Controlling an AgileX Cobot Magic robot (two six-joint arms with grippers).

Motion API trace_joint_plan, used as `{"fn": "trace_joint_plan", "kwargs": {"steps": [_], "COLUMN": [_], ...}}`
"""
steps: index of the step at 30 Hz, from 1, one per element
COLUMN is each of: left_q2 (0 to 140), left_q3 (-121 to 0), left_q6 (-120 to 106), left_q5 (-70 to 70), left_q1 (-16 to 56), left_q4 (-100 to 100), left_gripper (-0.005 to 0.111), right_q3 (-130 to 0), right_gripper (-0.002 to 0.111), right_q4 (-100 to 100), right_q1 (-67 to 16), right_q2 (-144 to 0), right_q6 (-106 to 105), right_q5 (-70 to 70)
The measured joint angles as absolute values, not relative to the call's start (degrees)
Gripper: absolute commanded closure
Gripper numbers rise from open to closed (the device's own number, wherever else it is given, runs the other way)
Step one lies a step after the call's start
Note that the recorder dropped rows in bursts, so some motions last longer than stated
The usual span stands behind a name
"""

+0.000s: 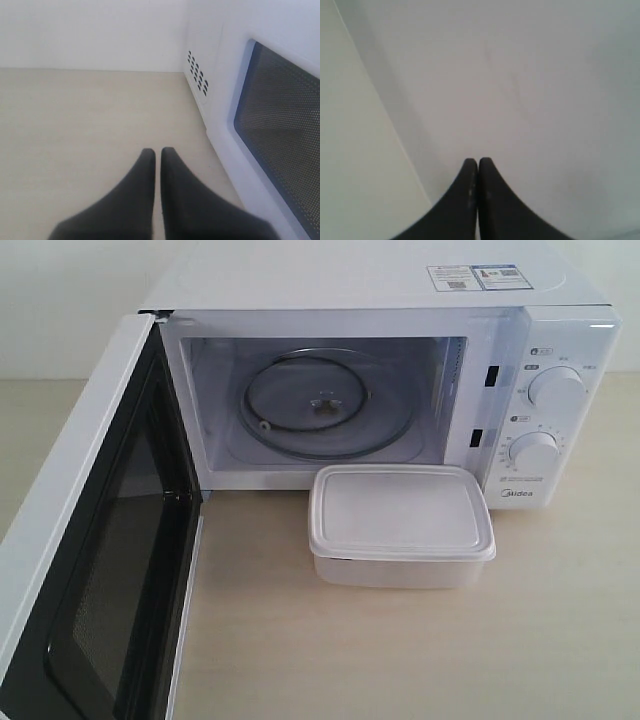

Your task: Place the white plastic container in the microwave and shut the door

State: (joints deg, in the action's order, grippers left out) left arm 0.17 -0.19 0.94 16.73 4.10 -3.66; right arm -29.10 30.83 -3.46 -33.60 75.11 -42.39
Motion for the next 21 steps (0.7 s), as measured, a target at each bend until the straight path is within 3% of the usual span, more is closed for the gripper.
{"fn": "trace_joint_plan", "kwargs": {"steps": [12,21], "left_q2": [0.17,0.17], "left_q3": [-0.19,-0.19], "left_q6": [0.94,0.94], "left_q5": [16.73,16.73], "left_q1": [4.1,4.1], "left_q4": [-3.66,-3.66], "left_gripper": [0.102,0.102], "right_q3": [-28.14,-15.97], "right_gripper": [0.108,0.108], "right_q4": [49.64,24.52], "right_q1": [-4.59,-19.34], "right_q2": [-50.6,-57.51], "right_q6": [96.56,83.08], "right_q5": [-53.74,-54.53]}}
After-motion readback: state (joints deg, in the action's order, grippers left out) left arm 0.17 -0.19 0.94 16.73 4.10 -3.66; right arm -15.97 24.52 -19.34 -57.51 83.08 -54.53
